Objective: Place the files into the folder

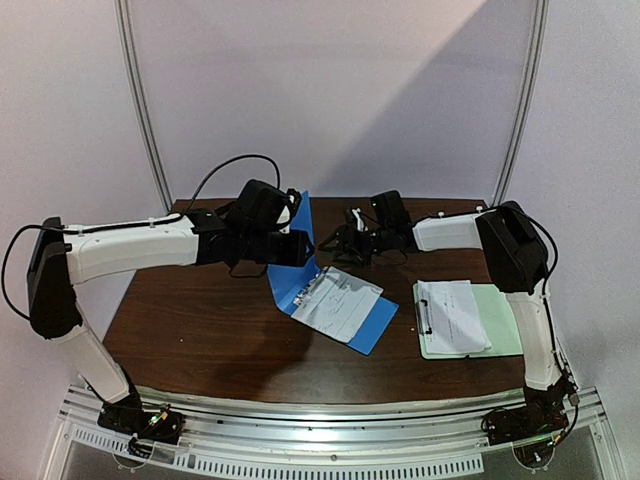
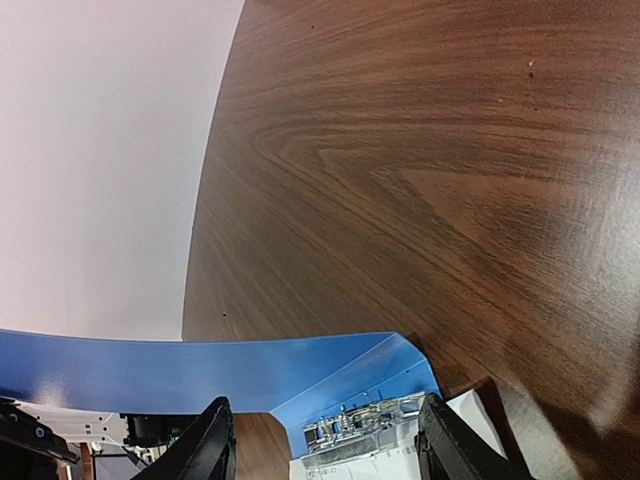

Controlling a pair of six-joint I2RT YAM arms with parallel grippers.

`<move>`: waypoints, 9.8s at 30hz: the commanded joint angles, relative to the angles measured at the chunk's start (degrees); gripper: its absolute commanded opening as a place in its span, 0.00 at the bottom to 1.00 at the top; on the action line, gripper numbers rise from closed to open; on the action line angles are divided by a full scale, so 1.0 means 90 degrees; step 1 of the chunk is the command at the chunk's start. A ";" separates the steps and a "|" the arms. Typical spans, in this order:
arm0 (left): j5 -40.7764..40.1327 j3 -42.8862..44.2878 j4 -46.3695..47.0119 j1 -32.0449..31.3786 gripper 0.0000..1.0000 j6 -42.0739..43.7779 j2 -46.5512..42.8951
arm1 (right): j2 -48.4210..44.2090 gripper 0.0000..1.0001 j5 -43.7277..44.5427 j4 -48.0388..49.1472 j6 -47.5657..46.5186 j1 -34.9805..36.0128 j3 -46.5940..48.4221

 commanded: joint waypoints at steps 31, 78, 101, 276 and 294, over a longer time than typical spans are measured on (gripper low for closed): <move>-0.0265 -0.0385 0.0089 0.0141 0.41 0.0141 -0.0282 | 0.0835 0.57 -0.0251 -0.0201 0.0269 0.0026 0.0681; -0.0214 -0.0635 0.0313 0.0248 0.41 0.0083 -0.0404 | -0.0098 0.56 -0.0904 0.0376 0.0873 0.0412 0.0233; -0.0108 -0.0802 0.0308 0.0462 0.40 0.0054 -0.0543 | 0.0117 0.55 -0.0621 0.0229 0.0744 0.0807 0.0244; -0.0801 -0.1013 -0.0241 0.0512 0.00 -0.1395 0.2070 | 0.0344 0.09 0.2457 0.0247 0.0401 0.0885 -0.1925; -0.1351 -0.0650 -0.0597 0.0572 0.00 -0.1320 0.2540 | 0.0348 0.09 0.2454 0.0242 0.0355 0.0905 -0.1955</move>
